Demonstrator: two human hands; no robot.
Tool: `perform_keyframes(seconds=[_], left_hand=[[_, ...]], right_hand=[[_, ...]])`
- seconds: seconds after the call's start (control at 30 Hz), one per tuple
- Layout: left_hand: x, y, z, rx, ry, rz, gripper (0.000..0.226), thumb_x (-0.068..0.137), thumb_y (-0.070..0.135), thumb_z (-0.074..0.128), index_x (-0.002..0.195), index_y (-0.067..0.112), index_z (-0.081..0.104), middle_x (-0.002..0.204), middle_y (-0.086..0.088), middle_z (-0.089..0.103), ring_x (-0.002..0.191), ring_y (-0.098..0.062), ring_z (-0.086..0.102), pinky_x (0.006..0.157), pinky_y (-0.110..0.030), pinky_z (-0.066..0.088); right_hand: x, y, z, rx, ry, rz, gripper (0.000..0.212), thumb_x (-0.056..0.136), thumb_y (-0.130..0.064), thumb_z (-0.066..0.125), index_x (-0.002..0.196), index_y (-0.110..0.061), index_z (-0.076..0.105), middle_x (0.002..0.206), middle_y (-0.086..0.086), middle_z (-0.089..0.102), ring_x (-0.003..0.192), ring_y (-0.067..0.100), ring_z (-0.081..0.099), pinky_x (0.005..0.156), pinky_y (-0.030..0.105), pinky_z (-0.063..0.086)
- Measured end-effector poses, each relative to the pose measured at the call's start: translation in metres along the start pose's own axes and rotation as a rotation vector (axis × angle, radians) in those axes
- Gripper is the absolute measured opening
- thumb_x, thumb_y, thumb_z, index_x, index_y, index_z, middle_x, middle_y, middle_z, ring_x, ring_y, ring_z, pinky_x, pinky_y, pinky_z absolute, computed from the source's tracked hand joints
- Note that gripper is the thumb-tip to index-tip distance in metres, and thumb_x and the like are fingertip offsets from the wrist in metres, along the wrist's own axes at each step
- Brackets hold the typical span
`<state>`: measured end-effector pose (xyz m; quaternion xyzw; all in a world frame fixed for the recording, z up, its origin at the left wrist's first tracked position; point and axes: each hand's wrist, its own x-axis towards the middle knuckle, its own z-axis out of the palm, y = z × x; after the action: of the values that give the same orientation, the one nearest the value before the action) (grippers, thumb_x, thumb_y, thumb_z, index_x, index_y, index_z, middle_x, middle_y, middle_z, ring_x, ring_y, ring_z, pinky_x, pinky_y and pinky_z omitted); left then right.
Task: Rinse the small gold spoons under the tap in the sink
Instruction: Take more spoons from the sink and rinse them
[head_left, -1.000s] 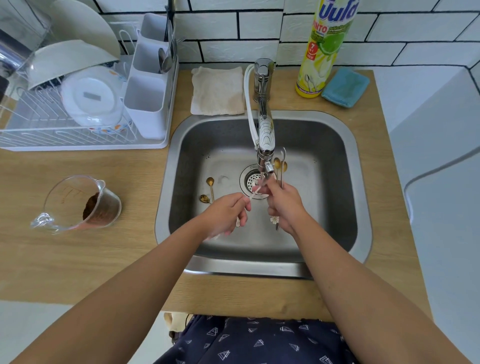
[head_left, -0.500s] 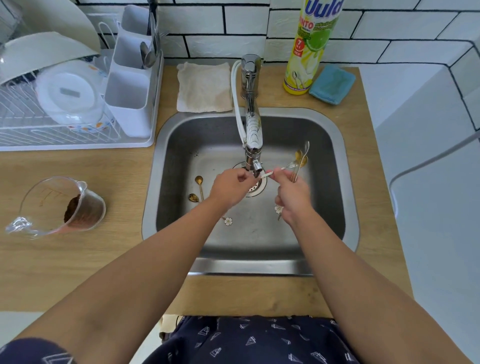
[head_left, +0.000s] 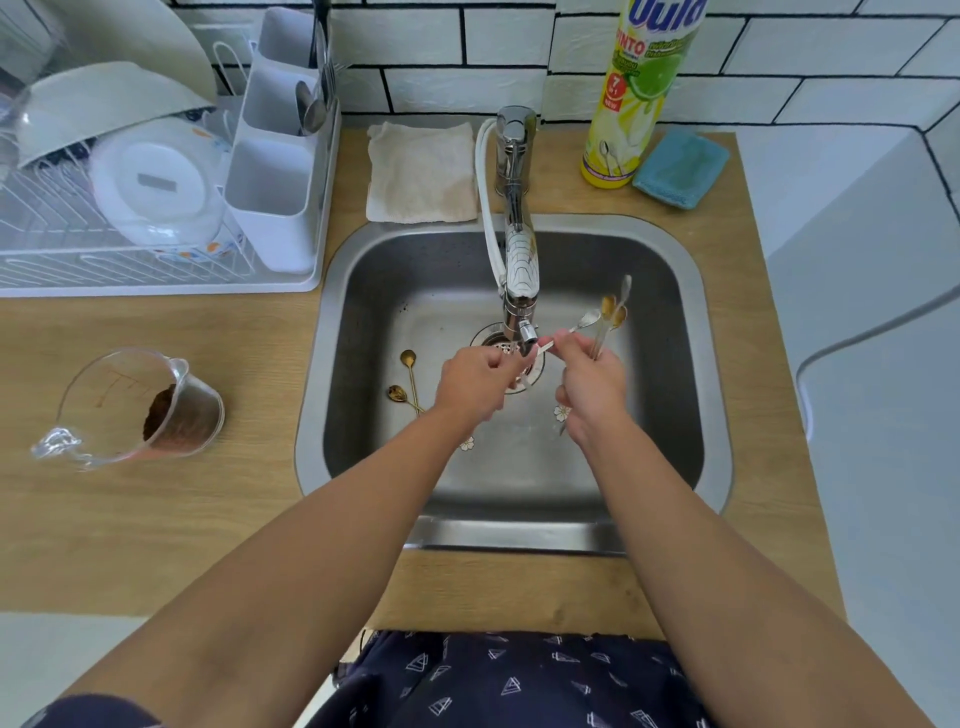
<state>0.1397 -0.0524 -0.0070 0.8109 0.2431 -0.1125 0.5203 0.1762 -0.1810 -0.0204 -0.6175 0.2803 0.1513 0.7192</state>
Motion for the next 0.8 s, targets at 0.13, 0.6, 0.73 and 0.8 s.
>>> perform_keyframes(seconds=[0.13,0.6,0.73,0.8], left_hand=[[0.001,-0.009,-0.019,-0.347,-0.499,-0.073,0.017,0.105,0.021,0.052,0.109,0.010,0.064,0.082,0.002,0.072,0.062,-0.012,0.066,0.054,-0.022,0.048],[-0.009,-0.003,-0.019,-0.172,-0.381,-0.085,0.024,0.109,0.023,0.038,0.094,0.016,0.055,0.071,0.002,0.050,0.045,-0.004,0.035,0.040,-0.020,0.024],[-0.020,-0.011,-0.026,-0.229,-0.409,-0.204,0.027,0.109,0.027,0.034,0.102,0.014,0.055,0.067,0.004,0.039,0.046,-0.005,0.029,0.038,-0.018,0.021],[-0.025,-0.013,-0.030,-0.225,-0.405,-0.232,0.026,0.108,0.024,0.034,0.104,0.012,0.056,0.066,0.005,0.038,0.047,-0.005,0.029,0.038,-0.018,0.021]], right_hand=[[0.009,-0.014,-0.014,-0.006,0.082,-0.024,0.015,0.097,-0.024,0.070,0.083,-0.021,0.069,0.092,-0.001,0.082,0.045,0.003,0.035,0.050,0.025,0.031],[-0.011,-0.001,0.007,-0.138,-0.185,0.011,0.004,0.093,-0.015,0.074,0.090,-0.017,0.073,0.057,-0.012,0.067,0.036,-0.002,0.044,0.036,0.016,0.030],[-0.013,0.008,0.003,-0.272,-0.335,0.088,0.014,0.084,-0.020,0.085,0.086,-0.021,0.071,0.054,-0.013,0.062,0.040,0.001,0.039,0.038,0.020,0.025],[-0.006,0.005,0.002,-0.247,-0.204,0.072,0.012,0.086,-0.023,0.082,0.082,-0.020,0.071,0.057,-0.011,0.067,0.038,0.005,0.030,0.038,0.020,0.024]])
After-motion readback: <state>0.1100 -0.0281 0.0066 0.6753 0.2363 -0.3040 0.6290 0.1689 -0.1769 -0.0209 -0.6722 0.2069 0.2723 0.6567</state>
